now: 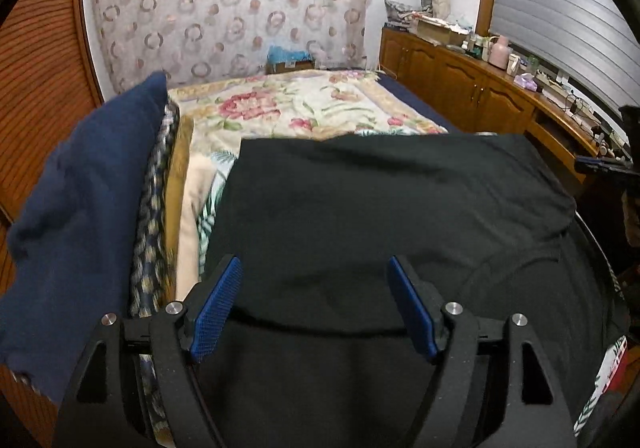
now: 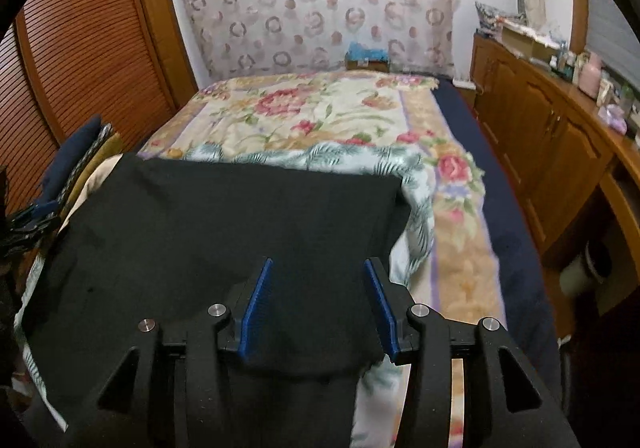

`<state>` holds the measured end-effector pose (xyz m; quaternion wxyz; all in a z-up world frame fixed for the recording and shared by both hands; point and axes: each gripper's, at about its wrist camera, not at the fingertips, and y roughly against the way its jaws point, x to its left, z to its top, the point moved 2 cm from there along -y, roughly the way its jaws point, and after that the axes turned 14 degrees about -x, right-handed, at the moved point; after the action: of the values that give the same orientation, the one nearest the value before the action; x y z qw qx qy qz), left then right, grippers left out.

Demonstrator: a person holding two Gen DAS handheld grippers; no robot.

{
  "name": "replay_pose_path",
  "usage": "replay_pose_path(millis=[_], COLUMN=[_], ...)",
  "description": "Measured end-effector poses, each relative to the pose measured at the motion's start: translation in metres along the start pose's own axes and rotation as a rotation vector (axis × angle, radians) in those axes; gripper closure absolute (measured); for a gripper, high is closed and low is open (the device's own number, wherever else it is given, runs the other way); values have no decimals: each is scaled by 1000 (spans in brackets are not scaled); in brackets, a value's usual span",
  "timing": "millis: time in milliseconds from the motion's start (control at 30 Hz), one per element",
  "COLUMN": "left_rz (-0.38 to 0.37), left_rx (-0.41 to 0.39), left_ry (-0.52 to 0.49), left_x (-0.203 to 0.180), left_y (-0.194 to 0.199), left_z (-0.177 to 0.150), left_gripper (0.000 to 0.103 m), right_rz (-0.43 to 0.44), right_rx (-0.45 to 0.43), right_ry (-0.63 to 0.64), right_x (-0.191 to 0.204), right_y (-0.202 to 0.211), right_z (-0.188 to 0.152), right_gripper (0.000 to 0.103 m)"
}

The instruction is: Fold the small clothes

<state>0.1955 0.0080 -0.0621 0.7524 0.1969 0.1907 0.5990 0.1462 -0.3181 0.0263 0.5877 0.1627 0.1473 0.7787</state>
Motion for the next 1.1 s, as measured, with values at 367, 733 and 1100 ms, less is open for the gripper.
replay_pose_path(millis=[367, 733, 1100], left_rz=[-6, 20, 37], left_rx=[58, 126, 126], left_ry=[40, 107, 136], left_x=[-6, 1, 6], left_y=[-5, -22, -43], left_z=[-24, -39, -33], left_gripper=[27, 27, 34], right_rz=[16, 11, -34], right_rx=[116, 102, 84], right_ry=[-92, -121, -32], right_x=[-4, -7, 10], right_y=[12, -8, -14], right_z=[-47, -33, -43], right_gripper=[54, 54, 55])
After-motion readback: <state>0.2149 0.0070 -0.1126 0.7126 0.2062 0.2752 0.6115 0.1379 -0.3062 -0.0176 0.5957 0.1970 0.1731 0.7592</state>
